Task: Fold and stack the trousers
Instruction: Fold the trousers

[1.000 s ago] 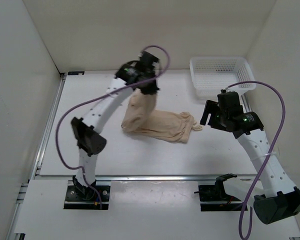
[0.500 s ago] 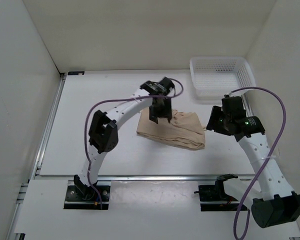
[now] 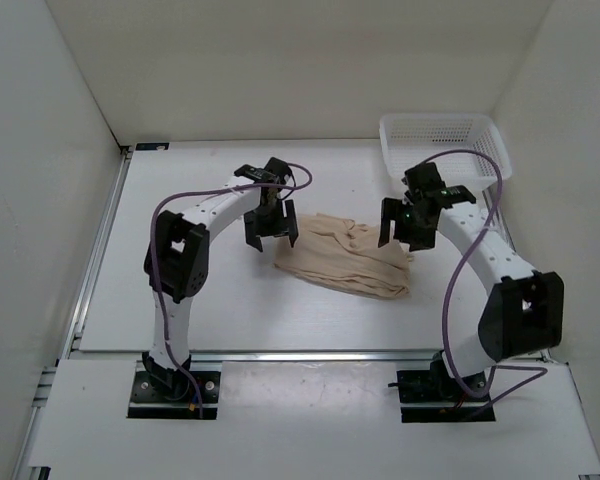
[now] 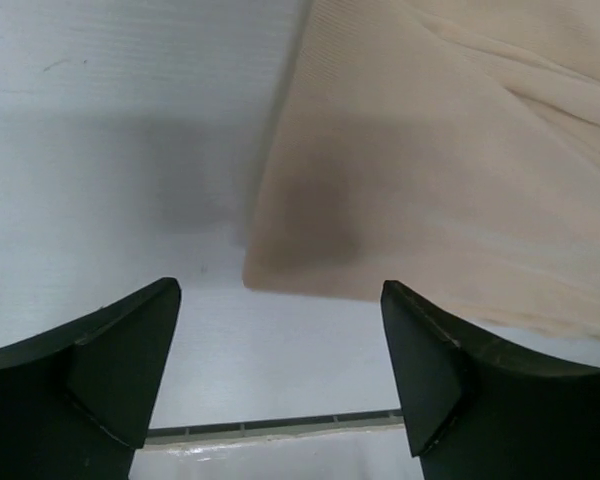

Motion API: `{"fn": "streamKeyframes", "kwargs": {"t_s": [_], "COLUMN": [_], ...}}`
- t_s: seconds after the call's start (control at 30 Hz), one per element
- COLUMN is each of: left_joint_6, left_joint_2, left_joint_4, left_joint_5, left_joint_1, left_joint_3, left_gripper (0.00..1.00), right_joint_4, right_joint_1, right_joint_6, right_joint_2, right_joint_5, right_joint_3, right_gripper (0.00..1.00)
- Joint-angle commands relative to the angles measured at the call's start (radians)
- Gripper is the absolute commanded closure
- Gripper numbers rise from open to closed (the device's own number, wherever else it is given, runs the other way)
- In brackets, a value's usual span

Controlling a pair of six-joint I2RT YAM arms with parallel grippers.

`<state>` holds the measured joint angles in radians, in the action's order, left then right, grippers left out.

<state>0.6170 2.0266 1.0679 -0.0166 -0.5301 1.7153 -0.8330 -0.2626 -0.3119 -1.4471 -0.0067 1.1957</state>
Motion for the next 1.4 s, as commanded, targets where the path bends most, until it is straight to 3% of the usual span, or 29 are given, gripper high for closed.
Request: {"fn": "streamKeyframes", "kwargs": {"t_s": [0.0,0.1,0.23,0.37,0.5,0.6,0.63,0.7,0.73,0.93,1.1,1.17,1.2,1.23,1.3,1.33,1.37], "left_joint_6": [-0.054,-0.054,-0.045,-0.045,-0.036,-0.036,-0.036,-0.036,-0.036,-0.045,-0.054,-0.063,-0.063,-0.077,-0.086,-0.086,-0.097], "left_joint_2": [0.032,0.066,0.076,0.076,0.076,0.067,0.058,0.047,0.035,-0.038,-0.062,-0.062,-0.051,-0.051,-0.051,-0.064,-0.065], "left_joint_4": [-0.074,-0.074,-0.097,-0.097,-0.106,-0.106,-0.106,-0.106,-0.106,-0.115,-0.134,-0.134,-0.134,-0.134,-0.134,-0.134,-0.134], "left_joint_5": [-0.054,-0.063,-0.074,-0.074,-0.063,-0.054,-0.054,-0.045,-0.045,-0.005,-0.005,-0.014,-0.014,-0.025,-0.037,-0.037,-0.037], "left_joint_1": [0.001,-0.017,-0.027,-0.027,-0.027,-0.027,-0.027,-0.027,-0.027,0.005,0.015,0.015,0.015,0.015,0.015,0.015,0.015], "left_joint_3": [-0.008,-0.017,-0.036,-0.036,-0.054,-0.075,-0.075,-0.095,-0.095,-0.21,-0.246,-0.246,-0.246,-0.246,-0.246,-0.246,-0.246], "left_gripper": [0.1,0.25,0.51,0.9,0.9,0.9,0.9,0.9,0.9,0.9,0.9,0.9,0.9,0.87,0.75,0.5,0.33], "right_joint_4": [0.043,0.043,0.054,0.086,0.097,0.107,0.098,0.098,0.098,0.098,0.068,0.067,0.067,0.067,0.077,0.087,0.087], "right_joint_1": [-0.039,-0.09,-0.155,-0.173,-0.173,-0.173,-0.173,-0.173,-0.173,-0.098,-0.057,-0.041,-0.027,-0.027,-0.027,-0.027,-0.027], "right_joint_6": [0.027,0.027,0.027,0.008,-0.004,-0.015,-0.015,-0.033,-0.047,-0.078,-0.105,-0.133,-0.133,-0.133,-0.133,-0.121,-0.11], "right_joint_2": [-0.065,-0.143,-0.272,-0.366,-0.469,-0.541,-0.552,-0.552,-0.538,-0.472,-0.579,-0.625,-0.625,-0.625,-0.586,-0.54,-0.514], "right_joint_5": [-0.007,0.046,0.088,0.108,0.126,0.136,0.148,0.192,0.192,0.149,0.103,0.073,0.03,0.019,0.019,0.03,0.042], "right_joint_3": [0.105,0.154,0.208,0.251,0.3,0.343,0.361,0.372,0.372,0.452,0.571,0.597,0.619,0.619,0.61,0.585,0.573], "right_gripper": [0.17,0.24,0.25,0.32,0.43,0.59,0.77,0.96,1.0,1.0,0.99,0.88,0.72,0.64,0.48,0.38,0.32]}}
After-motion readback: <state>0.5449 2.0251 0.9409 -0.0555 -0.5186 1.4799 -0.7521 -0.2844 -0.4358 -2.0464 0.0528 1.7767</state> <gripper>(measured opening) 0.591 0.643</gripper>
